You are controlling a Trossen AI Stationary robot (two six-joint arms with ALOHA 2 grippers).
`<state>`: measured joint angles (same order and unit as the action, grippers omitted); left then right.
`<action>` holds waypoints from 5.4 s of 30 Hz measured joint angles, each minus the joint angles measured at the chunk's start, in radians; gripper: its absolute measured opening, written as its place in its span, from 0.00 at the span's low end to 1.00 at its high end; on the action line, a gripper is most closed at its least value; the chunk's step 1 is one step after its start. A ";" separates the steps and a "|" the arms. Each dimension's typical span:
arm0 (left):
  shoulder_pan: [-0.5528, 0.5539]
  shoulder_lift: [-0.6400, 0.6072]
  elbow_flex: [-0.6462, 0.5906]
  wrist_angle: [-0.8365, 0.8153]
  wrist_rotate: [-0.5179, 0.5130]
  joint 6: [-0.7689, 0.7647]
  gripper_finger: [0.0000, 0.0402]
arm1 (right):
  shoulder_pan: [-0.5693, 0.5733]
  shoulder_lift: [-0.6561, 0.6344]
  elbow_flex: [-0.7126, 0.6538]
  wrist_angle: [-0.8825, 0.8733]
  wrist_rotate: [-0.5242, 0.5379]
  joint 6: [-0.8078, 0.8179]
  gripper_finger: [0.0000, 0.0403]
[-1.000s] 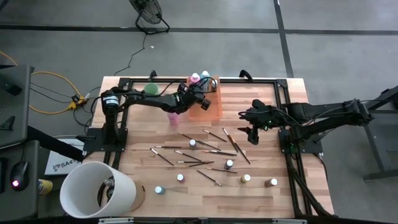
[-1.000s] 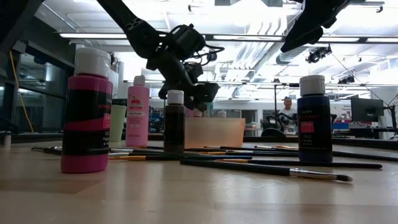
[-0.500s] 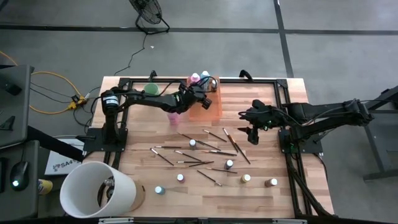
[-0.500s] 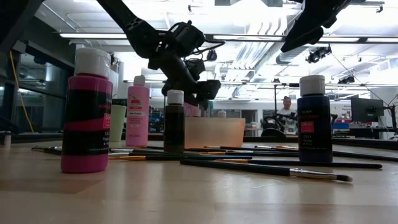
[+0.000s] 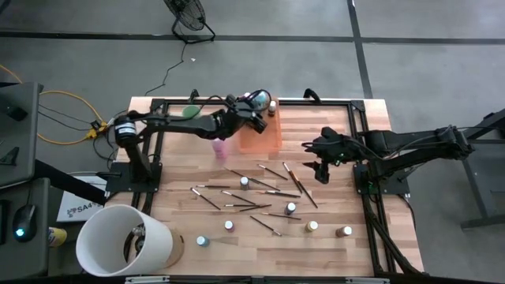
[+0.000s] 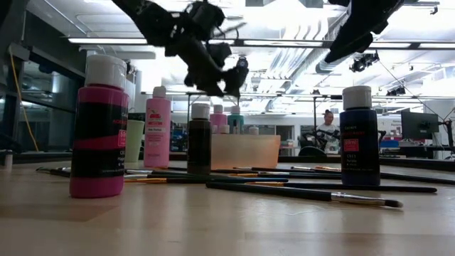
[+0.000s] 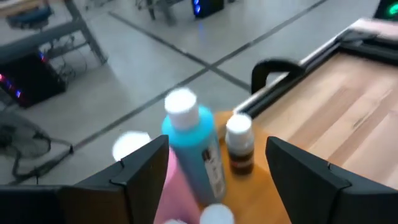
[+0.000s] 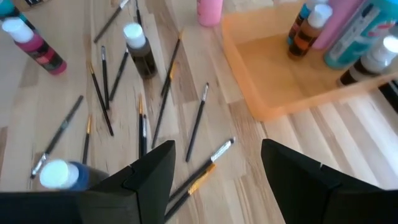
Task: Pick & Place Paint Supplies
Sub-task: Put the brown paint bottle into the orange bin, then put the dark blue paint bottle into the orange bin
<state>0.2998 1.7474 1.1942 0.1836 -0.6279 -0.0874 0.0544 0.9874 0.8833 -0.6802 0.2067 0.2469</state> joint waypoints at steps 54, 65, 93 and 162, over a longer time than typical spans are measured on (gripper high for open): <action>-0.104 -0.291 -0.150 -0.138 0.174 0.155 0.66 | 0.308 0.445 0.000 0.298 -0.207 -0.034 0.56; -0.104 -0.401 -0.202 -0.175 0.247 0.132 0.66 | 0.326 0.479 0.001 0.308 -0.207 -0.032 0.49; -0.245 -0.585 -0.418 -0.057 0.261 0.083 0.66 | 0.339 0.512 0.000 0.342 -0.181 0.048 0.28; -0.247 -0.594 -0.418 -0.138 0.102 0.126 0.66 | -0.614 0.774 0.279 0.479 -0.179 -0.142 0.31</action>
<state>0.0525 1.1538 0.7761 0.0455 -0.5259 0.0391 -0.5600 1.7618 1.1625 -0.2016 0.0279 0.1047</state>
